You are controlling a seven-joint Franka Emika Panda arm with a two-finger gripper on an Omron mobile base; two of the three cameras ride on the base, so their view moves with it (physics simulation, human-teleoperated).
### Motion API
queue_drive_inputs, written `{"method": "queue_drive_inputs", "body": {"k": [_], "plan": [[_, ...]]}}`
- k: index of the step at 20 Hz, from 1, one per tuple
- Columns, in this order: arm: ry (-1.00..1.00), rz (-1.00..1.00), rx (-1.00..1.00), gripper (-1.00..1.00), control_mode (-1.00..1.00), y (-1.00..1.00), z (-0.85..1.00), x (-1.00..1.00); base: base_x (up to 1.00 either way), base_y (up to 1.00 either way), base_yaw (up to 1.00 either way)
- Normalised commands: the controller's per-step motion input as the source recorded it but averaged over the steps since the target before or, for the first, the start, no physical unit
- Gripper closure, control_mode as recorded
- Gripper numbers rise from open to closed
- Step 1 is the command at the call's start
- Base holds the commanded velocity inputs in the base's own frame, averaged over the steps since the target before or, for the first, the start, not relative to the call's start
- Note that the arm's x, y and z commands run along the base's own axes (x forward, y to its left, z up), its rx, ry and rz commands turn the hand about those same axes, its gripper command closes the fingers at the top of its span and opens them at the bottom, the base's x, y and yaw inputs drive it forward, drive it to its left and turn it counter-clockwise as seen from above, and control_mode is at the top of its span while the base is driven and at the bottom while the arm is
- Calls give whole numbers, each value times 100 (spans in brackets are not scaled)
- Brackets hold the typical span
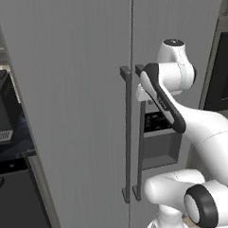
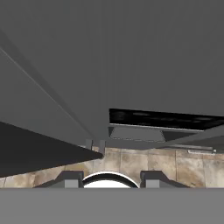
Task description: Open the freezer door, pick up the ice cube tray from the freezer, and place it on the dining counter.
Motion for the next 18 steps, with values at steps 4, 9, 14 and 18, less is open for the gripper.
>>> {"method": "queue_drive_inputs", "body": {"k": [4,9,14,18], "plan": [[0,0,0,-100,-100,0,0,-11,0,0,0],[0,0,0,-100,-100,0,0,-27,0,0,0],[-2,-5,0,-100,-100,0,7,-57,0,0,0],[-3,-8,0,-100,-100,0,13,-55,0,0,0]]}}
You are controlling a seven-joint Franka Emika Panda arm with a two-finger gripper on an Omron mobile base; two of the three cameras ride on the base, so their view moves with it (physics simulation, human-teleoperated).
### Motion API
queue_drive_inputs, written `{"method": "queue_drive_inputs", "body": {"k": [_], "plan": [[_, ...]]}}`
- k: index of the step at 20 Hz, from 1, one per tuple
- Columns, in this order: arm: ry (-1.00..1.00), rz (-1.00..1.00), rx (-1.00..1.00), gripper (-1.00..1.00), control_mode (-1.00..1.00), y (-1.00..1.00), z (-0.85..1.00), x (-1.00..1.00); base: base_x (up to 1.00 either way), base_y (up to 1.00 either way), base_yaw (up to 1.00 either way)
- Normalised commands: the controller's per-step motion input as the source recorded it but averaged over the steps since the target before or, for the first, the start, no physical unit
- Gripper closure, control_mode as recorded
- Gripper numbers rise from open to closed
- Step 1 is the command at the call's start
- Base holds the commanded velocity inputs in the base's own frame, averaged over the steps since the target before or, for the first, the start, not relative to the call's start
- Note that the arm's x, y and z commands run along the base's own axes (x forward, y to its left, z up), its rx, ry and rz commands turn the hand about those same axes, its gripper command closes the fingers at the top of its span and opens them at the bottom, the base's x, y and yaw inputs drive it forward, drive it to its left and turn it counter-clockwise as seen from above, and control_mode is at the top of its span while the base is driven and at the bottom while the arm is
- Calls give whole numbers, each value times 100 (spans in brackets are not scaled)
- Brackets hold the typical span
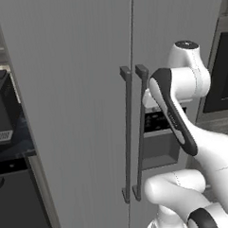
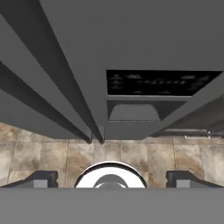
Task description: Open the freezer door, pick up the ice cube tray from the freezer, and place it on the dining counter.
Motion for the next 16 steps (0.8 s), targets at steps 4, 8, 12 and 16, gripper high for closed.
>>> {"method": "queue_drive_inputs", "body": {"k": [4,8,12,16], "plan": [[0,-9,0,-100,-100,0,14,-37,0,0,0],[-2,-13,0,-100,-100,0,18,-29,0,0,0],[-5,-7,0,-100,-100,0,23,-27,0,0,0],[-11,0,0,-100,-100,0,12,-46,0,0,0]]}}
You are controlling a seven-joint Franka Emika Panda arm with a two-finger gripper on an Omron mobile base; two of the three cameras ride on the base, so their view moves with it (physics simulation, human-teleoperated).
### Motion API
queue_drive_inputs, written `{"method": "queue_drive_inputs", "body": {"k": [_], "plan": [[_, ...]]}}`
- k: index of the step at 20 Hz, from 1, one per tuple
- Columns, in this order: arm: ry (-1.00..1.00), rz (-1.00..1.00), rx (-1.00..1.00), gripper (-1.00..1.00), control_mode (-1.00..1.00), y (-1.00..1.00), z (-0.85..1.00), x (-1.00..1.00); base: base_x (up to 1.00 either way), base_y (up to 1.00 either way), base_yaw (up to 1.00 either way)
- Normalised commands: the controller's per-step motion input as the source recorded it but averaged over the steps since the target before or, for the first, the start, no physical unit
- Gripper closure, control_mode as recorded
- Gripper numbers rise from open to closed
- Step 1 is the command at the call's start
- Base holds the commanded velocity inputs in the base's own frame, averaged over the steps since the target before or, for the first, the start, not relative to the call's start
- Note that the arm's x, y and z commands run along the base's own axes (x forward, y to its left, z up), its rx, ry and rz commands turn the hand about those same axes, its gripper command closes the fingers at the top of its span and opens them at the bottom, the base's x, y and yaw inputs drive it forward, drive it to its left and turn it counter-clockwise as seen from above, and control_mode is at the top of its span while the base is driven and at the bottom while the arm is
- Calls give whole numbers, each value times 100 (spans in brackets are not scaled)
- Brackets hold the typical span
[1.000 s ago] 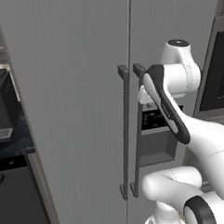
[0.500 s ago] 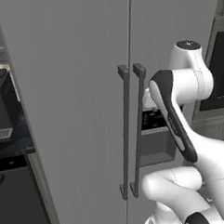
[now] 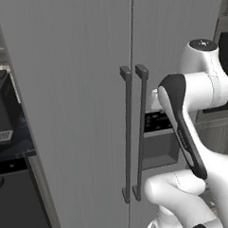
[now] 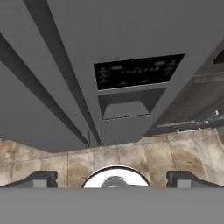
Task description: Open the freezer door, pick up the ice cube tray from the freezer, and place it on the dining counter.
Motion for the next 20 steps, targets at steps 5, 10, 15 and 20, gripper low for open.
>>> {"method": "queue_drive_inputs", "body": {"k": [5,10,15,20], "plan": [[-14,0,0,-100,-100,0,19,-57,0,0,0],[-7,4,0,-100,-100,0,19,-39,0,0,0],[-1,6,0,-100,-100,0,16,-33,0,0,0],[-4,1,0,-100,-100,0,8,-44,0,0,0]]}}
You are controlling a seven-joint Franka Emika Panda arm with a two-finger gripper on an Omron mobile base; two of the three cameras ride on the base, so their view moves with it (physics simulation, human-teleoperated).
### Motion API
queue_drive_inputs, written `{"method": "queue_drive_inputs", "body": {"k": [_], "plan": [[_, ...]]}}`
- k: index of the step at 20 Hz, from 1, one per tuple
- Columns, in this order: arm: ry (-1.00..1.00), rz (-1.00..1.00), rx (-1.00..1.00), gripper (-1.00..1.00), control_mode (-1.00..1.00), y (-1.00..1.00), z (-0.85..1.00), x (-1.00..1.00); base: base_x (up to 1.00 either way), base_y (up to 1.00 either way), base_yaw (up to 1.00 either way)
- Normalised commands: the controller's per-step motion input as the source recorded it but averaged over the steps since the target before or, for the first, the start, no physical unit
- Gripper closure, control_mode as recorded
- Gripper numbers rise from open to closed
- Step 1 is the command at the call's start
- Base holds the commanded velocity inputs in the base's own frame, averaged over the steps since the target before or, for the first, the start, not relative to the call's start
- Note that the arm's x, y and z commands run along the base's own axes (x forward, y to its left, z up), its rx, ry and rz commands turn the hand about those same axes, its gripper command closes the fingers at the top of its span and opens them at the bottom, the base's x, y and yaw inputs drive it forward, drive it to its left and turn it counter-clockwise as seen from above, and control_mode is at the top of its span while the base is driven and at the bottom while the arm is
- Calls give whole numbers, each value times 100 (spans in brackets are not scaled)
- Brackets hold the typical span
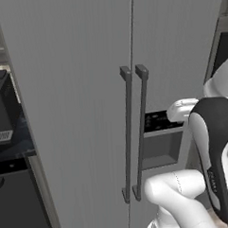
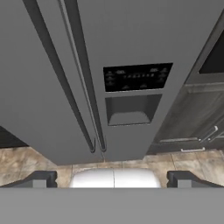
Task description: Open the freezer door, pick up the ice cube tray from the freezer, and place it on the dining counter.
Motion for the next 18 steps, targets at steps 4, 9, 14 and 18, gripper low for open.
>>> {"method": "queue_drive_inputs", "body": {"k": [4,9,14,18], "plan": [[-4,0,0,-100,-100,0,5,-39,0,0,0],[-1,0,0,-100,-100,0,2,-10,0,0,0],[0,0,0,-100,-100,1,0,0,0,0,0],[0,0,0,-100,100,0,0,0,-8,21,0]]}}
